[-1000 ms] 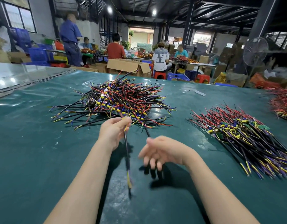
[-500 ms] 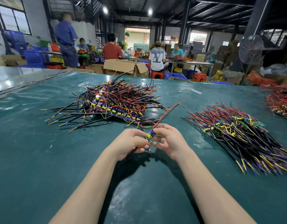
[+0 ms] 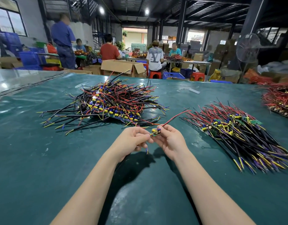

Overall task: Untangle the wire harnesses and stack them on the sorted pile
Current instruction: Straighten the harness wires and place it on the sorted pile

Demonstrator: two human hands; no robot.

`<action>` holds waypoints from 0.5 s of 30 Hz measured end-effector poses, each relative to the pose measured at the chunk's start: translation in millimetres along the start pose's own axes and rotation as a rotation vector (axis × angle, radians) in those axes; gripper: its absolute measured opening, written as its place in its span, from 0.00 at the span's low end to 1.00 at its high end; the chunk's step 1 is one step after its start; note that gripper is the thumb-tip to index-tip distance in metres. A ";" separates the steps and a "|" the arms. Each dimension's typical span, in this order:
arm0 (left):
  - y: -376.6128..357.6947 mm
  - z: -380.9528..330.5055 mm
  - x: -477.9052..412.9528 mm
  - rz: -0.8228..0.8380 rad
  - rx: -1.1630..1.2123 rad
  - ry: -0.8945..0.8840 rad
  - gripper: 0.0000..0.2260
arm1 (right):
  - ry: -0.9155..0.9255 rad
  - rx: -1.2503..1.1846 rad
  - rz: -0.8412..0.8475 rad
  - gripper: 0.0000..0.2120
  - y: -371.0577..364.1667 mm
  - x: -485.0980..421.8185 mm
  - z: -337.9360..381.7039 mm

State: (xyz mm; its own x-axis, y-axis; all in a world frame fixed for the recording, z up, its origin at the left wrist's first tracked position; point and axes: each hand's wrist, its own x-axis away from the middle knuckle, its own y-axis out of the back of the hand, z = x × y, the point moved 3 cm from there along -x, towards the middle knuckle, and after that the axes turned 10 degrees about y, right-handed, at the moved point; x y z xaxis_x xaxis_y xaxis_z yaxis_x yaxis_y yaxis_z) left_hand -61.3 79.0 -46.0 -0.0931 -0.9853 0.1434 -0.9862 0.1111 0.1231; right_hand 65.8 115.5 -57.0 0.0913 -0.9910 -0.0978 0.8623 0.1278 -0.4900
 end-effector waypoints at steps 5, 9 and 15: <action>0.8 0.6 -0.1 -0.161 -0.350 -0.040 0.10 | -0.004 0.026 -0.061 0.10 2.4 -0.3 0.2; 3.0 -1.1 -2.7 -0.263 -0.339 0.010 0.12 | -0.003 0.003 -0.072 0.10 0.8 1.3 1.2; 2.1 -5.6 -2.0 -0.266 -0.285 -0.047 0.14 | -0.038 -0.039 -0.102 0.09 0.6 2.0 -1.2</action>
State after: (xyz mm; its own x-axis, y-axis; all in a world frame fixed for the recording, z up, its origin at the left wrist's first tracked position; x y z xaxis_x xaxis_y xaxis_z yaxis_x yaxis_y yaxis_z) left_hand -62.4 81.9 -40.6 0.1479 -0.9887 0.0259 -0.8997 -0.1236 0.4186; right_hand 65.8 113.6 -58.6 0.0239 -0.9996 -0.0130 0.8480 0.0272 -0.5293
